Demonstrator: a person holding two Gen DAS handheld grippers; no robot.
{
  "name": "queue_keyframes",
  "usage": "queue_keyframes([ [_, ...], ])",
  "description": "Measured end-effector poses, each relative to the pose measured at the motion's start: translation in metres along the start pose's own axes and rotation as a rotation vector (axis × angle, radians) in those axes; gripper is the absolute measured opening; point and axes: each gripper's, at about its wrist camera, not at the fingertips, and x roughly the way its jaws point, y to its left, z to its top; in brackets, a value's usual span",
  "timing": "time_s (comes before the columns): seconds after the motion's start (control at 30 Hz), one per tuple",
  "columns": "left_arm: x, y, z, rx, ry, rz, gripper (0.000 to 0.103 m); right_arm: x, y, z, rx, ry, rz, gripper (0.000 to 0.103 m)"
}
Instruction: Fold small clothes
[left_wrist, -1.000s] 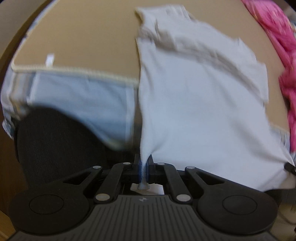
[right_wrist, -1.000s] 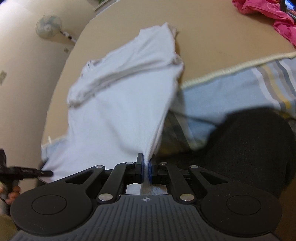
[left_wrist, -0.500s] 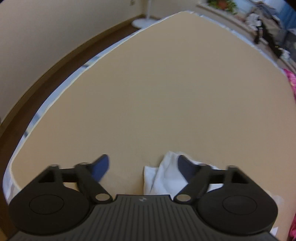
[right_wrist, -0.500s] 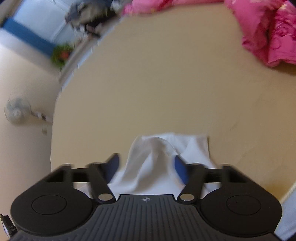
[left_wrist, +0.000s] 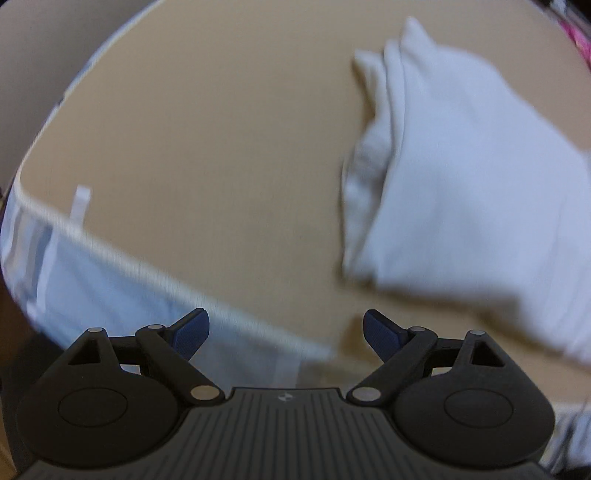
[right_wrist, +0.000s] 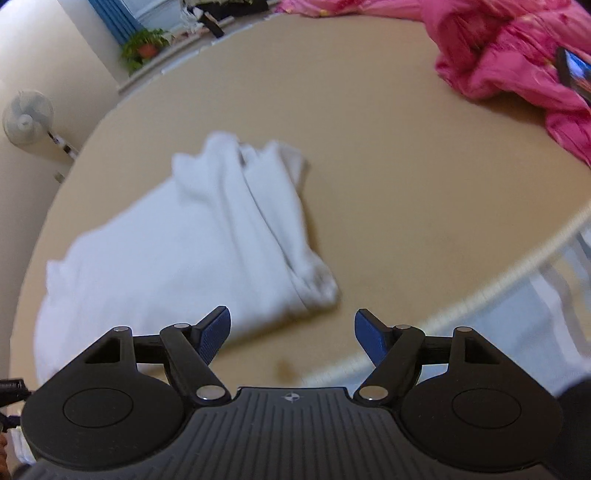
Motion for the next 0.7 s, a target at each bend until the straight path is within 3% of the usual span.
queue_keyframes([
  [0.13,-0.002,0.003,-0.019,0.01,-0.007,-0.01,0.093,-0.009,-0.018,-0.018,0.056,0.012,0.003,0.076],
  [0.37,-0.013,-0.002,-0.027,-0.001,-0.031,-0.127,0.093,-0.012,-0.043,-0.027,0.127,-0.034,0.023,0.077],
  [0.53,-0.01,-0.017,-0.016,0.019,-0.033,-0.126,0.093,-0.001,-0.042,-0.016,0.163,-0.063,0.038,0.077],
  [0.7,-0.012,-0.029,0.003,0.03,-0.046,-0.124,0.093,0.005,-0.025,-0.007,0.109,-0.11,0.037,0.077],
])
